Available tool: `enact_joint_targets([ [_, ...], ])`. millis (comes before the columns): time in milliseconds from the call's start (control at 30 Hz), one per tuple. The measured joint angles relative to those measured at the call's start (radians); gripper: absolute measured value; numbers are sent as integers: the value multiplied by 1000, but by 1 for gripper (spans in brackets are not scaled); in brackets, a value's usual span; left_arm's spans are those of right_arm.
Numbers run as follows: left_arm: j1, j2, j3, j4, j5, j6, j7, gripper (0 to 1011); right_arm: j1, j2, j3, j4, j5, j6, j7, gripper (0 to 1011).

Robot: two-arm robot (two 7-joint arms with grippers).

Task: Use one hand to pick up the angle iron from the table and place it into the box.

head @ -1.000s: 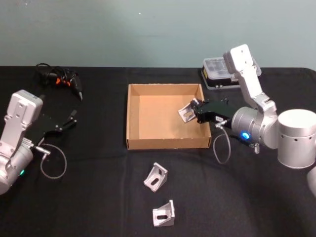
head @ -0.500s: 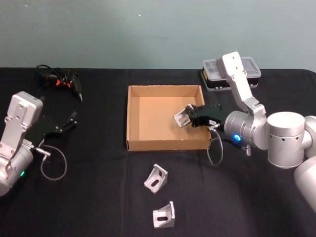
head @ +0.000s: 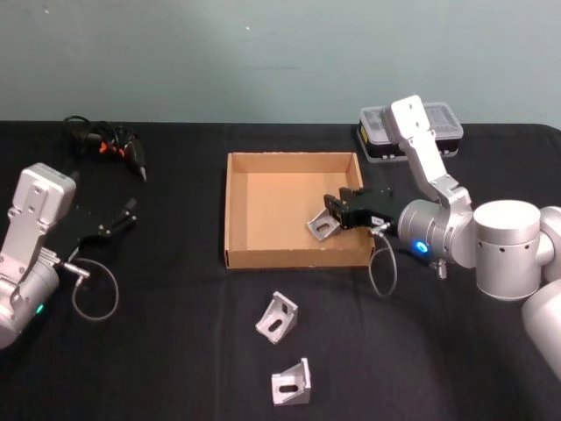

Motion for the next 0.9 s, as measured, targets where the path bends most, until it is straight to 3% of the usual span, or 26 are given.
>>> enact_joint_targets([
  [267, 0, 0, 0, 0, 0, 0, 0, 1000, -22, 3, 21, -49, -12, -10, 7, 537],
  [533, 0, 0, 0, 0, 0, 0, 0, 1000, -69, 31, 38, -137, -12, -7, 16, 790],
  [733, 0, 0, 0, 0, 0, 0, 0, 1000, -147, 90, 61, -294, 2, 8, 34, 960],
  [900, 0, 0, 0, 0, 0, 0, 0, 1000, -196, 144, 69, -401, 29, 28, 71, 1003],
])
